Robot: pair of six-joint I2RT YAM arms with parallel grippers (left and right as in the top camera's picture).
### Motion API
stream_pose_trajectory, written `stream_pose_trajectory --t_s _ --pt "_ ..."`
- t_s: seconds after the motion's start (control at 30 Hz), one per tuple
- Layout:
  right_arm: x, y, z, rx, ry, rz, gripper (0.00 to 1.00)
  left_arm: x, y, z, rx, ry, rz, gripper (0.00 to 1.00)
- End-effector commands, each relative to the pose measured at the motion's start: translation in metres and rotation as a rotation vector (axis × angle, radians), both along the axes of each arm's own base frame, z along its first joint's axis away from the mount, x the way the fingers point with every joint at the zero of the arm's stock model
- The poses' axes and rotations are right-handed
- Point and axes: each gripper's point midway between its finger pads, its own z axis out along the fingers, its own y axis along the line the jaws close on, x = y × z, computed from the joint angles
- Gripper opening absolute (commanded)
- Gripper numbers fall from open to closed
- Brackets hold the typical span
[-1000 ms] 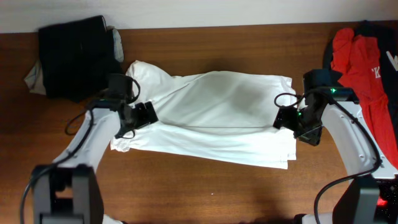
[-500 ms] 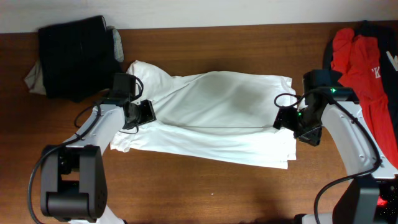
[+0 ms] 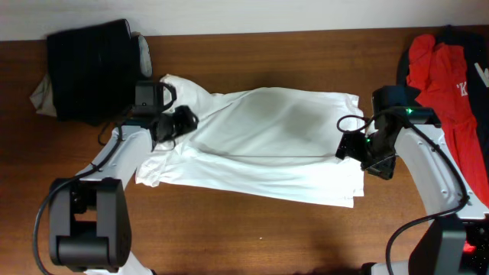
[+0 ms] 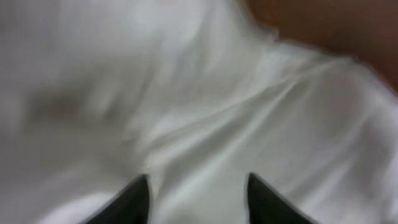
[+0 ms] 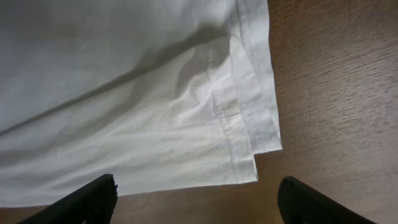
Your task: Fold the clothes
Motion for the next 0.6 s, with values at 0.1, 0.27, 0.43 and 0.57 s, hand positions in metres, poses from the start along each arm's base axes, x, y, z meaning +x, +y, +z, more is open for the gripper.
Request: stream_pose_trajectory --t_s 0.1,0.27,0.43,0.57 --pt "-0.009 0.0 -0.02 -0.009 0.019 0.013 0.87 -0.048 0.057 -0.011 0.251 0.265 0.041 0.65" --pt "-0.017 0.001 -0.033 -0.007 0.036 0.012 0.87 -0.056 0.02 -0.038 0.197 0.33 -0.058 0.65" --pt "-0.017 0.001 -0.033 -0.008 0.035 0.013 0.87 -0.047 -0.004 -0.045 0.203 0.284 -0.113 0.54" --pt "-0.017 0.001 -0.033 -0.008 0.036 0.013 0.87 -0.002 -0.026 -0.026 0.082 0.09 -0.107 0.24"
